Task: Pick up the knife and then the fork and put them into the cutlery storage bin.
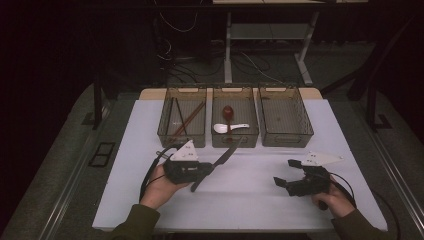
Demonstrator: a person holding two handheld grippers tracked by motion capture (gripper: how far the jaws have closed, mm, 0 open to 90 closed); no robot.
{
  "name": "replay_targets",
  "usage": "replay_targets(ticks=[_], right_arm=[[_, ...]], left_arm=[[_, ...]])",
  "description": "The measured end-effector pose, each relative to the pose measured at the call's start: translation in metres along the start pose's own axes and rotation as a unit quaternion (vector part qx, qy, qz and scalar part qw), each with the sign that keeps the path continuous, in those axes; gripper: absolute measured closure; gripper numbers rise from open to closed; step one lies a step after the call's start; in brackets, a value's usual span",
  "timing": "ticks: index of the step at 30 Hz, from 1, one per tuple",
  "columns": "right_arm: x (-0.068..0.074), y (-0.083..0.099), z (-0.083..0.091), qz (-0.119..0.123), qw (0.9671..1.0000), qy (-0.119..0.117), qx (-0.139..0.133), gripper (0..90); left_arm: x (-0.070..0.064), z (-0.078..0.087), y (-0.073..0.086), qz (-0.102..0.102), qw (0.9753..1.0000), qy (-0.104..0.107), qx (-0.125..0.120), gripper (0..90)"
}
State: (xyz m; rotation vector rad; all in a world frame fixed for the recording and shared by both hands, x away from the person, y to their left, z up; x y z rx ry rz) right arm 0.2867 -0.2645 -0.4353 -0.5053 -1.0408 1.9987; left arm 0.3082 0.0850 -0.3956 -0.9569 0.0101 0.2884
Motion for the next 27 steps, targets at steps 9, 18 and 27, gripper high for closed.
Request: replay_targets(ticks=[9, 18, 27], right_arm=[[0.009, -0.029, -0.004, -0.012, 0.9987, -0.042, -0.026, 14.0], [0.011, -0.065, -0.015, -0.048, 0.9928, -0.084, -0.071, 34.4], [0.014, -0.084, -0.039, -0.084, 0.9871, -0.102, -0.09, 67.9]], left_arm=[[0.005, -0.038, -0.029, 0.011, 0.9991, -0.037, -0.017, 79.4], [0.005, -0.069, -0.047, 0.015, 0.9965, -0.074, -0.037, 79.4], [0.002, -0.076, -0.052, 0.01, 0.9952, -0.079, -0.056, 79.3]])
Point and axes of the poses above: each handheld gripper's, and its own axes: z roughly backward along the jaws, y roughly out of its underside, x roughly to its left, the point moved 2 cm from there along -z, roughly forward along the jaws, and after that the axes turned 11 degrees about y, right-handed, at the moved point
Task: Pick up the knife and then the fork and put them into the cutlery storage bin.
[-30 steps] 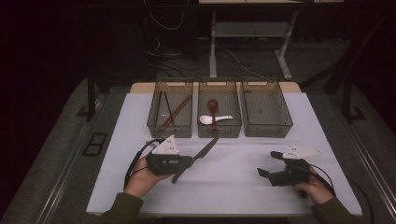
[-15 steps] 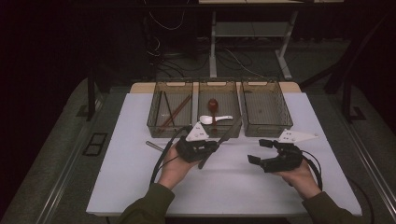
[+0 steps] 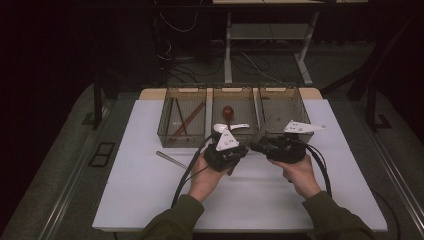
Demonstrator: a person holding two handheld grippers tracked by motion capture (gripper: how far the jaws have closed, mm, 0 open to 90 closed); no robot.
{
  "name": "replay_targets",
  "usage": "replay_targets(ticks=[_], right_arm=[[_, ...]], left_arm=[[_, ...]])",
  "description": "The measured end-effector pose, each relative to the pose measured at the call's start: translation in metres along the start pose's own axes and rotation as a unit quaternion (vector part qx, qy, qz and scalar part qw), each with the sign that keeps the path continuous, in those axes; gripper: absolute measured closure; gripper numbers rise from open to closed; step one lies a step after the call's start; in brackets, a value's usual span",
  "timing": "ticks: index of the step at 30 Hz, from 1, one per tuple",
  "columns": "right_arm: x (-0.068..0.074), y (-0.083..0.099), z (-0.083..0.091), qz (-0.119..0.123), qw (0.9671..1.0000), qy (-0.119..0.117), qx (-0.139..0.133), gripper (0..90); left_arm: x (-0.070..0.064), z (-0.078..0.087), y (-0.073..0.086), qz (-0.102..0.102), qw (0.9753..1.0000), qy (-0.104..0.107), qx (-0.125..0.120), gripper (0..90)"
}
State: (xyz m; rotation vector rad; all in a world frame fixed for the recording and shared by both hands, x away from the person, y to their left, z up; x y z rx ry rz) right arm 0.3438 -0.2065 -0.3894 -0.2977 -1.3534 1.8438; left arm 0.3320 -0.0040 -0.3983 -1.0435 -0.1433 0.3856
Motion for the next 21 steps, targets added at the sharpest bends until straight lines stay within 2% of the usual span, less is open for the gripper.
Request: replay_targets(ticks=[2, 3, 4, 5, 6, 7, 8, 10, 13, 16, 21], right_arm=[[0.001, -0.003, -0.002, -0.004, 0.9999, 0.002, -0.009, 79.7], [0.0, -0.005, -0.003, -0.007, 0.9999, -0.002, -0.013, 83.2], [0.0, -0.006, -0.003, -0.01, 0.9998, -0.01, -0.015, 85.7], [0.001, -0.008, -0.003, -0.012, 0.9997, -0.017, -0.015, 87.8], [0.003, -0.011, -0.002, -0.011, 0.9997, -0.018, -0.014, 88.0], [0.006, -0.013, -0.002, 0.003, 0.9999, -0.002, -0.01, 88.1], [0.006, -0.016, -0.001, 0.01, 0.9999, 0.002, -0.009, 88.2], [0.003, -0.022, 0.002, 0.004, 0.9999, 0.003, -0.011, 88.3], [-0.002, -0.031, 0.007, 0.02, 0.9995, 0.024, -0.008, 88.3], [-0.01, -0.041, 0.013, 0.024, 0.9991, 0.033, -0.003, 88.3], [-0.025, -0.06, 0.026, 0.034, 0.9969, 0.07, 0.007, 88.3]], left_arm=[[0.0, 0.0, 0.0, 0.002, 1.0, 0.003, -0.006, 79.3], [0.001, 0.0, 0.0, 0.005, 0.9999, 0.005, -0.009, 79.2], [0.0, -0.001, 0.0, 0.015, 0.9996, 0.007, -0.023, 79.2], [0.001, -0.001, -0.001, 0.012, 0.9997, 0.009, -0.021, 78.9], [0.0, 0.0, -0.001, 0.015, 0.9995, 0.011, -0.025, 79.0], [0.001, 0.0, 0.0, 0.016, 0.9994, 0.017, -0.026, 79.0], [0.001, 0.001, 0.0, 0.019, 0.9993, 0.017, -0.026, 75.4], [0.002, 0.004, 0.002, 0.023, 0.9991, 0.02, -0.029, 70.8], [0.003, 0.009, 0.007, 0.024, 0.9989, 0.031, -0.025, 63.6], [0.004, 0.016, 0.014, 0.022, 0.9982, 0.053, -0.018, 56.9], [0.005, 0.034, 0.029, 0.019, 0.9977, 0.064, -0.007, 47.5]])
Point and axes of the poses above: each handheld gripper's, and its own axes: z roughly backward along the jaws, y roughly out of its underside, x roughly to its left, the point moved 2 cm from there along -z, roughly forward along the jaws, and after that the axes turned 11 degrees about y, right-handed, at the moved point
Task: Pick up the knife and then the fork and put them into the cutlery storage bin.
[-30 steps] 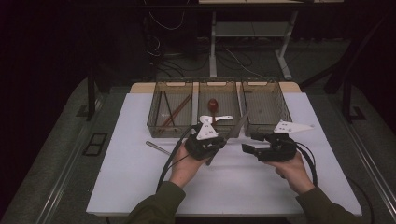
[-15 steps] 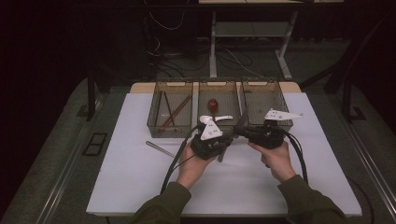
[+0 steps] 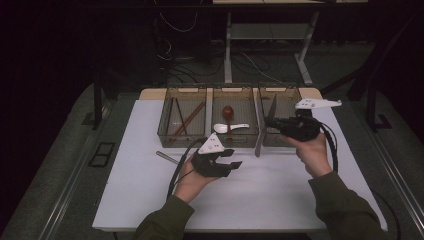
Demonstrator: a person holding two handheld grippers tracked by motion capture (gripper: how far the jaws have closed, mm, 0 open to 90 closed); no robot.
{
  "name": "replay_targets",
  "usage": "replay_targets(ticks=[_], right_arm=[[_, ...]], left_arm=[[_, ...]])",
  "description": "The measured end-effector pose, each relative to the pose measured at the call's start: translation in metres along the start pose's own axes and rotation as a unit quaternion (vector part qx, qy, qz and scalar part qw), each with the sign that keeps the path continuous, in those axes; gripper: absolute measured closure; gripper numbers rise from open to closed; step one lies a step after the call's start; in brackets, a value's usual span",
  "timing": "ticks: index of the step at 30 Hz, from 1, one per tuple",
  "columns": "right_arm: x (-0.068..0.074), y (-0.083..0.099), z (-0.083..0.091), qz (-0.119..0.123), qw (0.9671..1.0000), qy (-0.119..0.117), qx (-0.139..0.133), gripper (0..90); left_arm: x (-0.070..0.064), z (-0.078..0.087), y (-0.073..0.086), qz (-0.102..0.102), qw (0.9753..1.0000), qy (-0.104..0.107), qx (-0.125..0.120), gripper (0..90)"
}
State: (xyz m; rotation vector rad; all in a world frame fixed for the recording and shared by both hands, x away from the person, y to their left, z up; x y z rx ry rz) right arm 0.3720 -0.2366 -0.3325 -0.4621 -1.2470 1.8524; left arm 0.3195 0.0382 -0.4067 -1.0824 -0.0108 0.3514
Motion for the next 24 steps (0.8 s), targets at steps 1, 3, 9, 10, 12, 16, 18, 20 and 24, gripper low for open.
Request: replay_targets(ticks=[1, 3, 9, 10, 12, 16, 18, 20, 24], right_arm=[[-0.004, -0.004, 0.002, 0.0, 1.0, 0.007, 0.0, 88.3], [-0.012, -0.012, 0.007, 0.002, 0.9998, 0.021, -0.002, 88.3], [-0.034, -0.038, 0.016, 0.008, 0.9986, 0.052, 0.003, 88.3], [-0.038, -0.042, 0.017, 0.009, 0.9983, 0.057, 0.004, 88.3], [-0.047, -0.049, 0.017, 0.014, 0.9974, 0.071, 0.006, 88.3], [-0.063, -0.059, 0.013, 0.021, 0.9945, 0.1, 0.02, 88.4], [-0.071, -0.063, 0.012, 0.019, 0.9933, 0.111, 0.024, 88.4], [-0.079, -0.065, 0.01, 0.024, 0.9911, 0.126, 0.035, 88.4], [-0.095, -0.058, 0.002, 0.028, 0.9858, 0.149, 0.072, 88.4]], left_arm=[[0.0, 0.005, 0.004, 0.001, 1.0, 0.002, 0.002, 46.4], [0.0, 0.013, 0.012, 0.011, 0.9999, 0.0, -0.005, 43.8], [0.004, 0.042, 0.035, 0.028, 0.9996, -0.006, -0.005, 37.6], [0.005, 0.046, 0.039, 0.029, 0.9995, -0.007, -0.005, 36.6], [0.006, 0.054, 0.046, 0.032, 0.9994, -0.015, -0.004, 33.5], [0.005, 0.067, 0.058, 0.041, 0.9988, -0.025, -0.008, 26.8], [0.005, 0.073, 0.063, 0.046, 0.9986, -0.025, -0.008, 24.5], [0.005, 0.077, 0.066, 0.048, 0.9985, -0.027, -0.007, 22.6], [0.003, 0.083, 0.071, 0.046, 0.9982, -0.035, -0.011, 17.7]])
Point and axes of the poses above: each handheld gripper's, and its own axes: z roughly backward along the jaws, y roughly out of its underside, x roughly to its left, the point moved 2 cm from there along -z, roughly forward along the jaws, and after that the axes turned 11 degrees about y, right-handed, at the moved point
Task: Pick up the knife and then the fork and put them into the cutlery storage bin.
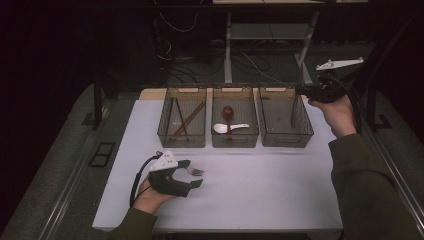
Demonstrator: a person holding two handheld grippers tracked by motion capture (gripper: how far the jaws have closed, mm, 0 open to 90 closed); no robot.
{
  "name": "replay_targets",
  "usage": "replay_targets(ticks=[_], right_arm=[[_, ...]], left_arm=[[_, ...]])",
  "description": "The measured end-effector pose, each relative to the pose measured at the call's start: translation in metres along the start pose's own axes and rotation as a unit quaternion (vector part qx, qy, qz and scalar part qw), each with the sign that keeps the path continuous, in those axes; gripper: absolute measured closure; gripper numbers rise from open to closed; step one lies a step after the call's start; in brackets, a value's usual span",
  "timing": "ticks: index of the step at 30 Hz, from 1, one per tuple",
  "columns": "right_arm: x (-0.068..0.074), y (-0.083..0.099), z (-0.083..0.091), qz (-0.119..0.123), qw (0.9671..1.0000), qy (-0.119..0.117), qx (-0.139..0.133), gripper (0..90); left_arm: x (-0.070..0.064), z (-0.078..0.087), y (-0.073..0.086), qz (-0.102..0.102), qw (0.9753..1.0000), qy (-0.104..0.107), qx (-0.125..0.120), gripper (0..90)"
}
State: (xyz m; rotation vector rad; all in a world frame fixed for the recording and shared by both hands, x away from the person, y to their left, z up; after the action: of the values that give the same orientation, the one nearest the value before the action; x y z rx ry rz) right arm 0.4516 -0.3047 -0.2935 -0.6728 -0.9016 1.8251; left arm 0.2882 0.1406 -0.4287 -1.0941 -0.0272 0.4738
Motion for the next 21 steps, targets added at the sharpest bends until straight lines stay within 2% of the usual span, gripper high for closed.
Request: replay_targets(ticks=[4, 9, 12, 15, 21], right_arm=[[-0.01, 0.012, -0.011, 0.006, 0.9992, 0.007, 0.039, 88.4], [-0.018, 0.028, -0.021, 0.012, 0.996, 0.013, 0.088, 88.4], [-0.021, 0.036, -0.029, 0.012, 0.9944, 0.01, 0.105, 88.4], [-0.023, 0.04, -0.036, 0.007, 0.9945, 0.005, 0.104, 88.4], [-0.02, 0.039, -0.049, 0.013, 0.9954, -0.001, 0.095, 88.3]], left_arm=[[0.0, 0.004, 0.004, 0.0, 1.0, -0.004, -0.004, 15.3], [-0.001, 0.003, 0.006, -0.005, 1.0, -0.003, 0.003, 13.8], [-0.001, 0.001, 0.006, -0.005, 1.0, -0.002, 0.005, 13.8], [-0.001, 0.001, 0.006, -0.008, 0.9999, -0.001, 0.01, 13.7], [-0.001, 0.001, 0.007, -0.006, 0.9999, -0.002, 0.008, 13.7]])
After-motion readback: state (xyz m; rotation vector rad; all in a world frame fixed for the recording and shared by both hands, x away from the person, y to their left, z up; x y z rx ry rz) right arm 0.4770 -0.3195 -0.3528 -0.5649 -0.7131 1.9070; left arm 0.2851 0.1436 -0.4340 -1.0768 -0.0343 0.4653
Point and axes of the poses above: each handheld gripper's, and its own axes: z roughly backward along the jaws, y roughly out of its underside, x roughly to its left, the point moved 2 cm from there along -z, roughly forward along the jaws, and after that the axes turned 11 degrees about y, right-handed, at the moved point
